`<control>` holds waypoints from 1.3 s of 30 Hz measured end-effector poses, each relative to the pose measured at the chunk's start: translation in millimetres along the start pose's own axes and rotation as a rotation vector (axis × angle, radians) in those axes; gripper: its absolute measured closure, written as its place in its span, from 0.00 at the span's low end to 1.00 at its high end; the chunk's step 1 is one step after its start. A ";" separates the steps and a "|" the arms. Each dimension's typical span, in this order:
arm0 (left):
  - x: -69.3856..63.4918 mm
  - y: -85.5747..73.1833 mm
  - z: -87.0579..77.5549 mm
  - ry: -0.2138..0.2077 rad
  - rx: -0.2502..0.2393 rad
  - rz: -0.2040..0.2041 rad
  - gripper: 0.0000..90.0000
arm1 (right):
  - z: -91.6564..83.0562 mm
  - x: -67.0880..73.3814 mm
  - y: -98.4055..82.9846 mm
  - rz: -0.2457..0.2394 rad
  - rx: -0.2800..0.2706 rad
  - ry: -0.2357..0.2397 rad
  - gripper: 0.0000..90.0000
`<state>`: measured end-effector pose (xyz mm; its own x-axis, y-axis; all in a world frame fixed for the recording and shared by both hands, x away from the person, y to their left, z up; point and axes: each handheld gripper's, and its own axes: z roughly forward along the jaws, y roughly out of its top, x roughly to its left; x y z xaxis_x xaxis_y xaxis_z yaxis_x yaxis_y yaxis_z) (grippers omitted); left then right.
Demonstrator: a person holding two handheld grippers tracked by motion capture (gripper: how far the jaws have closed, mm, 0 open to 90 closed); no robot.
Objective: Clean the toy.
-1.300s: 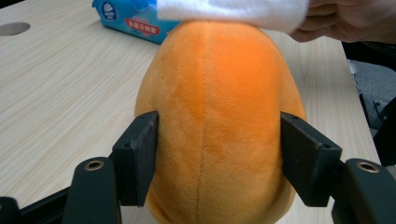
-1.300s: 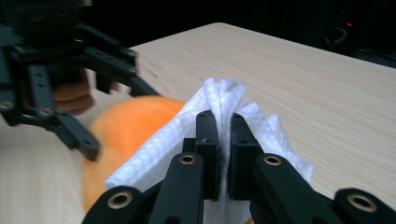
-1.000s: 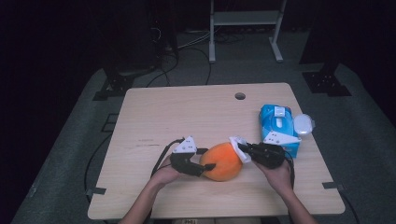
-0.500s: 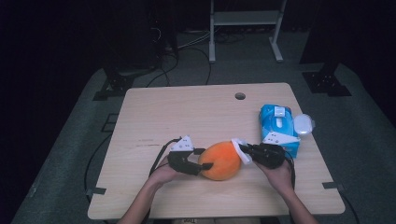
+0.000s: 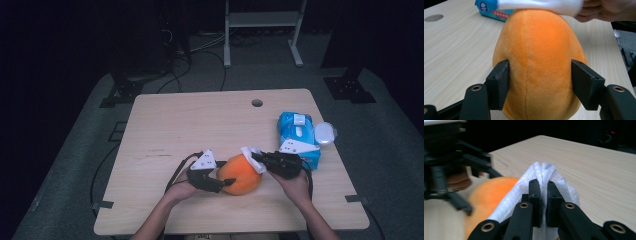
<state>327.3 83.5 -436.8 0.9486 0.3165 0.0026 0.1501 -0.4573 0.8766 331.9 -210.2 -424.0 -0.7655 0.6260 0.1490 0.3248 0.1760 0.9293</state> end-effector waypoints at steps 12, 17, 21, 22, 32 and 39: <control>-19.7 13.3 9.8 0.007 0.012 0.083 0.38 | 1.3 26.0 10.7 -0.074 0.013 0.043 0.93; -15.2 11.1 7.6 0.000 0.016 0.072 0.39 | -2.5 10.5 7.1 -0.056 0.034 -0.012 0.93; -9.6 7.7 6.4 -0.005 0.002 0.032 0.38 | -8.2 -11.6 -3.0 0.022 0.050 -0.038 0.93; -8.9 7.3 6.4 -0.007 0.002 0.027 0.37 | -9.7 -12.5 -3.7 0.030 0.046 -0.033 0.93; -16.9 12.2 13.4 0.023 0.008 0.033 0.35 | 0.2 26.5 7.5 -0.042 0.026 0.050 0.94; -15.1 10.4 12.3 0.016 -0.013 0.016 0.35 | 1.2 24.9 8.2 -0.055 0.035 0.051 0.94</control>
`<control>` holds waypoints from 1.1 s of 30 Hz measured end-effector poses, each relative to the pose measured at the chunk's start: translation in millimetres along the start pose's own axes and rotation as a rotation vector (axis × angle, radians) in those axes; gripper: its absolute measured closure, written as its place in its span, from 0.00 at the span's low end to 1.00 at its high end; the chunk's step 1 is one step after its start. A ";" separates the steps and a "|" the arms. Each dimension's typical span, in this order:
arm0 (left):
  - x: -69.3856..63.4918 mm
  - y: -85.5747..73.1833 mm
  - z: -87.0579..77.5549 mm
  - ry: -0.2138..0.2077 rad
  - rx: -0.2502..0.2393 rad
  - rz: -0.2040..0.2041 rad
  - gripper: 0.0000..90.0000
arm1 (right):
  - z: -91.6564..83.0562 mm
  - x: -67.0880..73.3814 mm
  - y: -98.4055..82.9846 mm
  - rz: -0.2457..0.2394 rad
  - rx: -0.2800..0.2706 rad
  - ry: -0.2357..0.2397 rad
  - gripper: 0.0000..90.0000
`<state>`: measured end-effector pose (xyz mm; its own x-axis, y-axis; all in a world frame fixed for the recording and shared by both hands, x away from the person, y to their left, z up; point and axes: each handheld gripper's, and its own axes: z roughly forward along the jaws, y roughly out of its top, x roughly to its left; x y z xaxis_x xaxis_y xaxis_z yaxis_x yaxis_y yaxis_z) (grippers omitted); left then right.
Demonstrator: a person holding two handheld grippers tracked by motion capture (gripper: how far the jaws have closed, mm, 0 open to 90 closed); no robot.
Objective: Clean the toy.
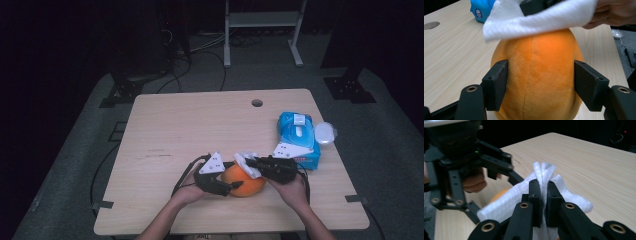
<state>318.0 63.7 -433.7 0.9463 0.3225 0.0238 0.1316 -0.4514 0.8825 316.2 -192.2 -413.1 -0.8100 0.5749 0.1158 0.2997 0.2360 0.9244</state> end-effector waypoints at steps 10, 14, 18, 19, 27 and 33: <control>15.0 -9.6 3.2 -0.052 -0.046 -0.115 0.10 | -12.9 -28.6 -15.1 0.090 -0.011 -0.041 0.93; 11.6 -8.7 6.5 -0.052 -0.028 -0.092 0.18 | -11.3 -25.6 -14.0 0.086 -0.009 -0.049 0.93; 6.9 -6.1 6.7 -0.023 -0.038 -0.086 0.29 | -10.6 -9.6 -3.9 0.049 -0.031 -0.029 0.94; 4.6 -4.8 8.3 -0.018 -0.035 -0.077 0.29 | -9.2 -4.3 -1.0 0.034 -0.032 -0.015 0.94; -1.7 -2.6 12.7 0.007 -0.035 -0.074 0.33 | 13.0 35.8 8.8 -0.144 0.039 0.015 0.94; 1.0 -3.4 11.0 -0.003 -0.036 -0.072 0.35 | -2.7 11.1 6.2 -0.096 0.016 -0.042 0.94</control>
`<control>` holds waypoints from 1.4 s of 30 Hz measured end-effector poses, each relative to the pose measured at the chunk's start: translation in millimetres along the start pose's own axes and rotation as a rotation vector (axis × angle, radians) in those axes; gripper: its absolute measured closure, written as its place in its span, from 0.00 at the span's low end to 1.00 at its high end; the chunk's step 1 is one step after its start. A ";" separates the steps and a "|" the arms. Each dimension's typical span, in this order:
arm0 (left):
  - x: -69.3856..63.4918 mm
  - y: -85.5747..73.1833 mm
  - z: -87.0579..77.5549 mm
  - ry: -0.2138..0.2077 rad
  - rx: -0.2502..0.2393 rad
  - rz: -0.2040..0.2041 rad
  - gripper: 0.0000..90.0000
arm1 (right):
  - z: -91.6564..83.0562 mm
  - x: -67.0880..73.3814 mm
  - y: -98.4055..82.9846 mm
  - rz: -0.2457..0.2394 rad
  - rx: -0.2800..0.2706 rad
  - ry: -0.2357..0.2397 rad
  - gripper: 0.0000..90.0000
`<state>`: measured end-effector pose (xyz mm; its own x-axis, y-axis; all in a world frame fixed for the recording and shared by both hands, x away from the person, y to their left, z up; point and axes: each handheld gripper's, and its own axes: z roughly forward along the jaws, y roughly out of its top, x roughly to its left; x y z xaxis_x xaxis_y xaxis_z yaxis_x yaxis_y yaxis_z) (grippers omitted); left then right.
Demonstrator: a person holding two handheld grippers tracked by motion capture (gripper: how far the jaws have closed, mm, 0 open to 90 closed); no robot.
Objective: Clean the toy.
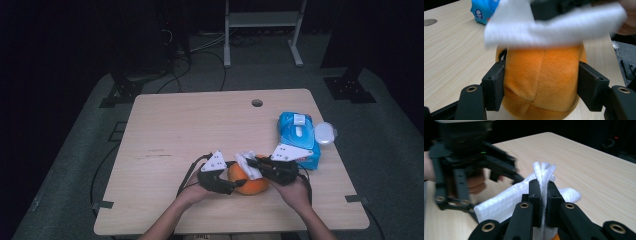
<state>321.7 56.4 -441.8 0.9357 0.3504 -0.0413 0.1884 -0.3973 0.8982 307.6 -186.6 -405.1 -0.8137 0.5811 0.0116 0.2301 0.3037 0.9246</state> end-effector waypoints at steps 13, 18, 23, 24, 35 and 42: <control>9.3 -5.9 -1.3 -0.030 -0.019 -0.064 0.26 | -20.0 -54.3 -30.4 0.216 0.014 -0.084 0.94; 8.4 -9.2 4.9 -0.036 0.008 -0.047 0.05 | -17.7 -53.5 -30.8 0.220 0.020 -0.077 0.93; 4.2 -8.7 7.4 -0.043 0.007 -0.008 0.17 | -17.8 -53.1 -29.7 0.225 0.008 -0.060 0.93; 1.8 -6.3 5.4 -0.030 -0.006 0.002 0.23 | -18.3 -51.7 -27.7 0.227 0.000 -0.047 0.94; -6.5 31.1 -21.2 0.028 -0.082 0.012 0.35 | -19.8 -7.7 17.6 0.211 -0.194 0.179 0.94; -4.0 38.8 -38.3 0.051 -0.070 0.016 0.36 | -15.8 -1.8 20.5 0.156 -0.174 0.112 0.94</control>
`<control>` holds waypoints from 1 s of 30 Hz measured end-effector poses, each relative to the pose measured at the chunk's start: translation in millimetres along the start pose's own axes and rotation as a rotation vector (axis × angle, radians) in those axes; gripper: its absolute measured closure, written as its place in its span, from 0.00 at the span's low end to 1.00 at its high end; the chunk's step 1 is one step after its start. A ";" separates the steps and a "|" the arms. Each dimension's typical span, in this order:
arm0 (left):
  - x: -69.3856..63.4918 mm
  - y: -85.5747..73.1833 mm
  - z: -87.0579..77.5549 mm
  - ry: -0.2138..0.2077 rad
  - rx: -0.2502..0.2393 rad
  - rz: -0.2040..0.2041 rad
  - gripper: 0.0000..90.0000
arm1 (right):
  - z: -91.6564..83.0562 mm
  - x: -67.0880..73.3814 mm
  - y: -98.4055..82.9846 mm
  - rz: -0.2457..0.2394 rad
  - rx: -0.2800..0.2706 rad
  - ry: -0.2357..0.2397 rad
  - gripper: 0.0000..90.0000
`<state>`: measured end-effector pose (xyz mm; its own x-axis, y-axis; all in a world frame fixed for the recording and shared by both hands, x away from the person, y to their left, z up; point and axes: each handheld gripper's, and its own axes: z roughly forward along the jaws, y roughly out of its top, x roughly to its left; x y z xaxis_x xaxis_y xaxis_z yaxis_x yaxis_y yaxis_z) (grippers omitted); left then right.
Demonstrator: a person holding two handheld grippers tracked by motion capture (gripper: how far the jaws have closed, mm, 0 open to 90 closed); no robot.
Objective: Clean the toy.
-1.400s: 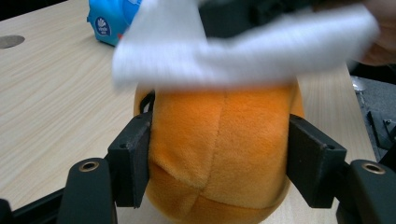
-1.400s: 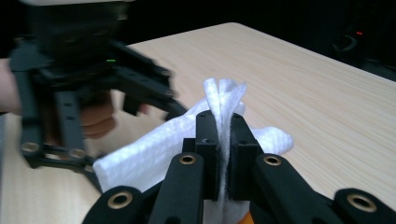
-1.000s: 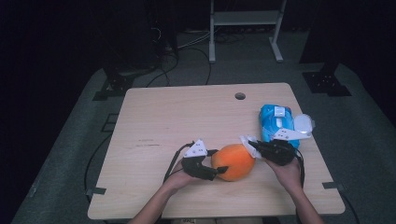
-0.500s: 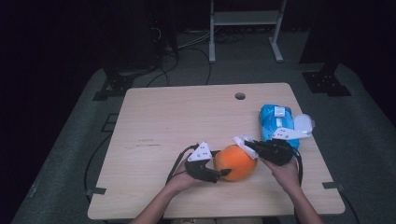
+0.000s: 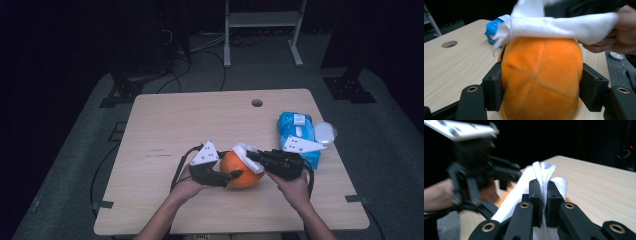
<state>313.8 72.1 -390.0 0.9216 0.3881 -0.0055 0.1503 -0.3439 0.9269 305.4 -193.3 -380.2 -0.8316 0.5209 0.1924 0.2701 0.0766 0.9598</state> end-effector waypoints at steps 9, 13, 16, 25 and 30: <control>6.7 -13.8 11.6 0.024 0.085 -0.046 0.33 | 10.3 -17.9 -23.8 0.054 0.086 -0.077 0.94; 3.4 -14.8 19.5 0.039 0.067 -0.060 0.30 | 14.6 3.4 -12.3 -0.020 0.070 -0.039 0.94; 3.3 -16.6 21.4 0.031 0.052 -0.050 0.20 | 20.2 8.7 -12.5 -0.070 0.104 -0.055 0.94; 23.5 -41.7 28.1 -0.074 0.020 -0.042 0.07 | 9.1 -20.6 -25.1 0.036 0.084 -0.076 0.94; 23.0 -46.4 38.4 -0.074 -0.001 -0.040 0.04 | 8.8 -24.7 -27.1 0.055 0.079 -0.070 0.94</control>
<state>341.8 64.2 -447.5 0.9389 0.3369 -0.0703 0.1873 -0.3286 0.9257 322.9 -200.8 -412.8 -0.7792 0.5844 0.2265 0.3536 0.1115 0.9288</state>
